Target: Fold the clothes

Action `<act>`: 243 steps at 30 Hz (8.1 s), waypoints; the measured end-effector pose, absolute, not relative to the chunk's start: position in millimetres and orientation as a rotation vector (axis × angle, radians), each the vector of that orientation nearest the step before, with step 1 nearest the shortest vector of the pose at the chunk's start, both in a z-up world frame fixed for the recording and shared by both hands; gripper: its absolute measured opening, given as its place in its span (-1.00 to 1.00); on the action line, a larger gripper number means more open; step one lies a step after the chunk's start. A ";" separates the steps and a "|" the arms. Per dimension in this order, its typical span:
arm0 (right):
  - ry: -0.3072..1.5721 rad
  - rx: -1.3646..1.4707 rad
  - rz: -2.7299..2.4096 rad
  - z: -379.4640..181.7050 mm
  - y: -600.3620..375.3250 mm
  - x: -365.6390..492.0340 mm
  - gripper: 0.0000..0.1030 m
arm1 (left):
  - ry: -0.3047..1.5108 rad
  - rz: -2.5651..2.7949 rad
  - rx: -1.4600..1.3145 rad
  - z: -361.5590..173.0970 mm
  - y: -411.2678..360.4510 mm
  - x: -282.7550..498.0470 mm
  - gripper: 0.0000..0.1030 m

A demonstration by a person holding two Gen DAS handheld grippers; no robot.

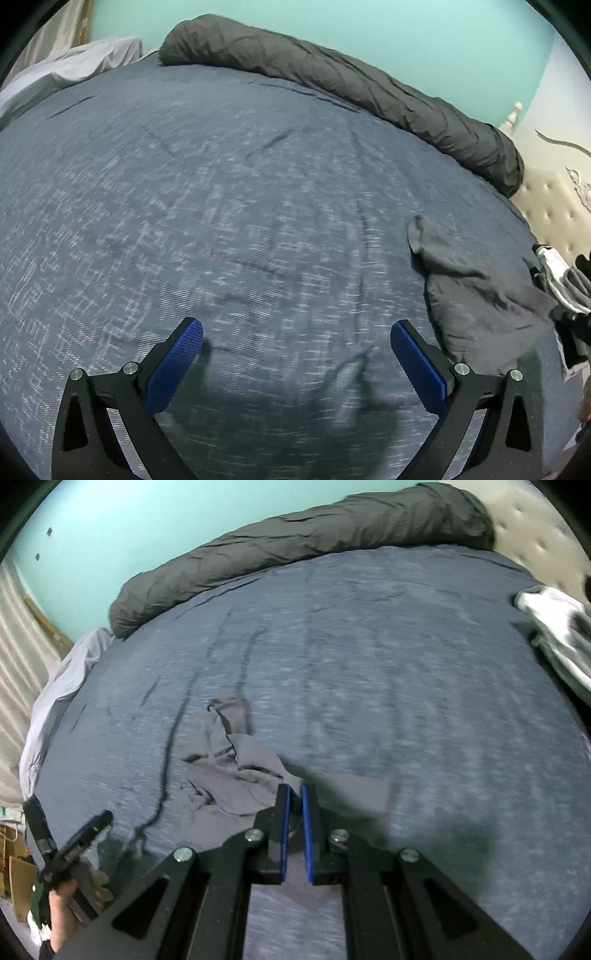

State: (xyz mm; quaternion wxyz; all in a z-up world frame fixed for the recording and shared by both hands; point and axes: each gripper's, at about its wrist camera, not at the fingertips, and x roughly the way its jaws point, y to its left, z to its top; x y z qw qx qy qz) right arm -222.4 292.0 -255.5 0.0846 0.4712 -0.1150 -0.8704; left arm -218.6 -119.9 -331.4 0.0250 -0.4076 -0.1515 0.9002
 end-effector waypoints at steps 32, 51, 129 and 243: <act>-0.905 1.154 -2.619 -338.2 362.8 -181.2 -0.87 | -0.183 2.647 -1.230 -318.8 -21.3 -245.8 1.00; -0.961 1.128 -2.579 -344.3 368.1 -192.6 -0.82 | 0.126 2.583 -1.178 -300.8 70.4 -294.3 1.00; -0.978 1.134 -2.508 -340.0 358.1 -193.4 -0.82 | 0.274 2.268 -1.286 -298.6 122.7 -294.5 -0.14; -0.701 1.095 -2.583 -315.5 368.3 -205.1 -0.94 | -0.483 2.294 -1.235 -338.0 -9.4 -306.4 -0.97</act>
